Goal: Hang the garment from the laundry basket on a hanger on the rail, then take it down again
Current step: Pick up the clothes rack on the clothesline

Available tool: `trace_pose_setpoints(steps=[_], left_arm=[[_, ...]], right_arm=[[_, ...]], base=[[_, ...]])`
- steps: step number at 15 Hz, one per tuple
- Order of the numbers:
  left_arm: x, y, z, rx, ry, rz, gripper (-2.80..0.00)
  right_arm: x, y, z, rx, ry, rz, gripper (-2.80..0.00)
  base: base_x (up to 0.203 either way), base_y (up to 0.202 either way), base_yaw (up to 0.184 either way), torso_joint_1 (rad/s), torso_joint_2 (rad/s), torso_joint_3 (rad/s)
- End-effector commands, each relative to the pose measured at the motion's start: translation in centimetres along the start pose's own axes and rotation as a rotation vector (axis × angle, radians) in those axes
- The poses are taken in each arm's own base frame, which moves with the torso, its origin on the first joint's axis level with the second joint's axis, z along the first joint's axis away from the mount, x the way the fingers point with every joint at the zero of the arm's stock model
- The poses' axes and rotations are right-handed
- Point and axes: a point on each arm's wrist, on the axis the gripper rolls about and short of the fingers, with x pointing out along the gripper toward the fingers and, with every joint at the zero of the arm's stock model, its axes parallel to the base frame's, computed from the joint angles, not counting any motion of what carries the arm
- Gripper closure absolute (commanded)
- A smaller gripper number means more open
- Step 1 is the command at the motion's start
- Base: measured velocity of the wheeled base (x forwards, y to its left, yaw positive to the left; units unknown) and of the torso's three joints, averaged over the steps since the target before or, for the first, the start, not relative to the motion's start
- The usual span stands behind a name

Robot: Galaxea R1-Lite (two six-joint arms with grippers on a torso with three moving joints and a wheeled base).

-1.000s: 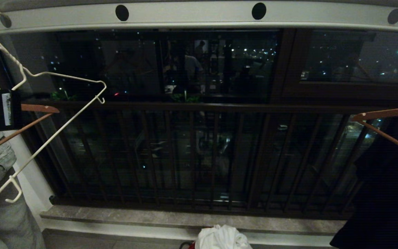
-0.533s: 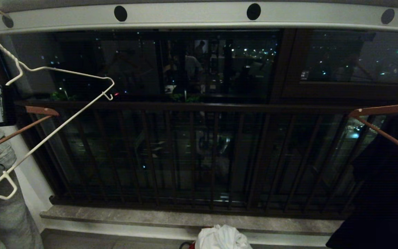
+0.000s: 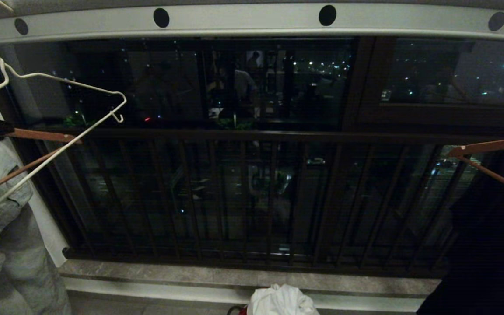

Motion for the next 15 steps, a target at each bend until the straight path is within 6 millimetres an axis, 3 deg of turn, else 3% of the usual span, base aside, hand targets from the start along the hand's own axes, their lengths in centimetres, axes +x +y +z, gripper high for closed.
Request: trace_pose_setpoints(steps=[1,9,15], left_arm=[[-0.9,0.2,0.2,-0.007,-0.022,-0.001,0.0],[-3.8,0.9,-0.3,0.052,-0.036,-0.038,0.0],[-5.7,0.9,-2.5,0.183,0.102,-0.34,0.0]], right_arm=[[0.0,0.0,0.0,0.0,0.001,0.001,0.0],[0.0,0.0,0.0,0.0,0.001,0.001,0.0],[0.0,0.0,0.0,0.0,0.001,0.001,0.0]], base=[[0.0,0.0,0.0,0.0,0.0,0.0],[0.0,0.0,0.0,0.0,0.0,0.0],[0.0,0.0,0.0,0.0,0.0,0.0]])
